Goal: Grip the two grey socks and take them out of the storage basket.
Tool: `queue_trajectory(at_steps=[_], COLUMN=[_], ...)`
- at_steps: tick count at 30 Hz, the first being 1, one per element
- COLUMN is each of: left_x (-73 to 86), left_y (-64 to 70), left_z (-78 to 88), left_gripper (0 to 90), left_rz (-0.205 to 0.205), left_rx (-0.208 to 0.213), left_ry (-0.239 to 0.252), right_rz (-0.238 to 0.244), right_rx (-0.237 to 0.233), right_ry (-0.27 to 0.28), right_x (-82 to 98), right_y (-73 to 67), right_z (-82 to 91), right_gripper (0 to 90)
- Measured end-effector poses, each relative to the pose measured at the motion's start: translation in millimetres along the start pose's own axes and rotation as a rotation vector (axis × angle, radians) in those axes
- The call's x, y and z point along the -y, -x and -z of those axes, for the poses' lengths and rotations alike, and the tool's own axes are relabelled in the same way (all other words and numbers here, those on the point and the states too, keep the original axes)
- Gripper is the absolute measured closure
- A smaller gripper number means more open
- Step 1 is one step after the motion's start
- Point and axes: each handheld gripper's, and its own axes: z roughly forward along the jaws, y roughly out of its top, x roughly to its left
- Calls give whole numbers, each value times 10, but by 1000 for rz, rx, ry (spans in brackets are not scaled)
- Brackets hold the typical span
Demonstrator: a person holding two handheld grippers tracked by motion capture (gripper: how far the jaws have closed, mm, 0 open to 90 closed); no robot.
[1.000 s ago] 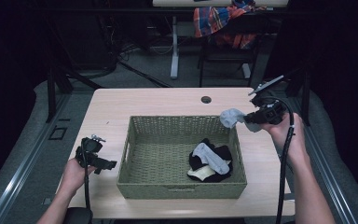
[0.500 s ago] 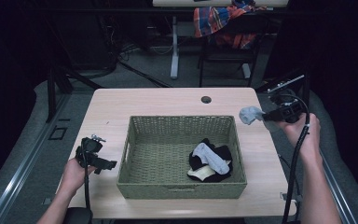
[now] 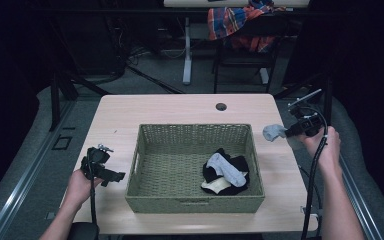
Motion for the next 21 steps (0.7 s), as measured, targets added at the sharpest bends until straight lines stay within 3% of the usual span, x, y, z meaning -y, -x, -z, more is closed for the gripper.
queue_trajectory(at_steps=[9, 10, 13, 16, 21], left_x=[0, 0, 2, 1, 3], left_y=[-7, -7, -6, -6, -14], left_z=[-3, -2, -4, -5, -2], left_gripper=[2, 2, 2, 2, 1], left_rz=[3, 3, 3, 2, 11], left_rx=[13, 12, 11, 10, 26], left_ry=[5, 4, 5, 4, 15], right_rz=[-6, 12, 12, -3, -23], right_rx=[-52, -53, -2, -41, -93], right_ry=[-88, -111, -142, -177, -223], right_x=[9, 3, 23, 66, 109], right_y=[-61, -55, -77, -74, -34], right_z=[-419, -442, -598, -787, -939], right_gripper=[857, 857, 857, 857, 832])
